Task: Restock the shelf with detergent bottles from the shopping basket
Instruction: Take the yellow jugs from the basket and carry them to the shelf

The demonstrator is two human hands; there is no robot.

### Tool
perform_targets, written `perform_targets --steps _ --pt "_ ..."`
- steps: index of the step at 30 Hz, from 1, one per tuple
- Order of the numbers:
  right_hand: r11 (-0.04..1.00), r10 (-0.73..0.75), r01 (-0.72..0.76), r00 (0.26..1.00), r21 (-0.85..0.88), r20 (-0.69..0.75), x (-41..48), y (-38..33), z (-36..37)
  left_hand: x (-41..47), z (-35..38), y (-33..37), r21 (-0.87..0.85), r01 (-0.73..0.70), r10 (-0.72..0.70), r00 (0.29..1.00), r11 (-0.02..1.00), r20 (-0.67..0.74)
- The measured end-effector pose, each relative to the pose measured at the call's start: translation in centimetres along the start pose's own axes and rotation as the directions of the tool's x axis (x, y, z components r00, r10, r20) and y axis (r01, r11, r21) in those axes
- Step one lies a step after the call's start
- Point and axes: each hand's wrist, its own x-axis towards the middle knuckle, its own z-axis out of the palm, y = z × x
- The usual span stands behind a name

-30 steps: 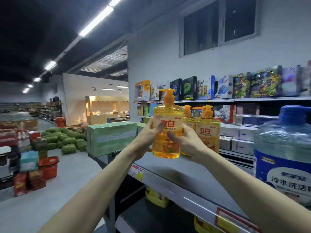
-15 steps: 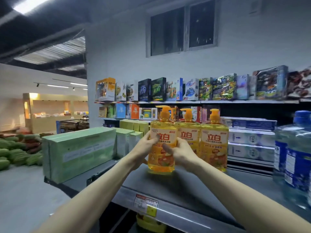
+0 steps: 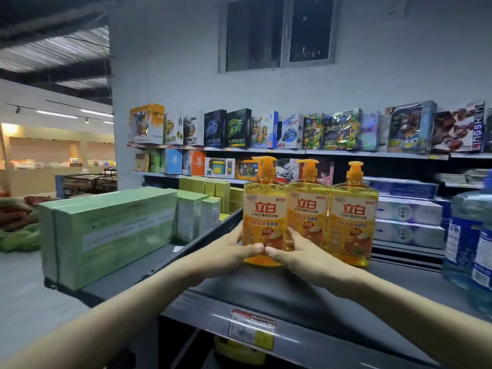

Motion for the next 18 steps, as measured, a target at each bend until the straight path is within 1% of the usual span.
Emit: perform_targets --steps 2,5,8,11,18 --pt "0.998 -0.019 0.021 0.999 -0.059 0.033 -0.4 0.3 0.4 -0.1 -0.1 -0.6 0.046 -0.007 0.007 1.0 0.999 0.013" --pt "0.997 -0.014 0.017 0.999 -0.071 0.034 0.0 0.2 1.0 0.1 0.0 -0.8 0.047 -0.002 0.003 1.0 0.999 -0.011" --pt "0.997 -0.01 0.01 1.0 -0.07 0.006 1.0 0.2 1.6 0.3 -0.2 -0.5 0.051 0.016 -0.017 1.0 0.999 0.005" --pt "0.998 0.014 -0.015 1.0 -0.054 -0.023 2.5 0.7 1.8 1.5 -1.4 -0.9 0.032 0.035 -0.037 0.997 0.999 0.064" --pt "0.992 0.094 -0.101 0.991 -0.078 -0.098 5.1 1.6 1.4 4.4 -2.3 -1.8 0.039 0.051 -0.055 0.995 0.998 0.085"
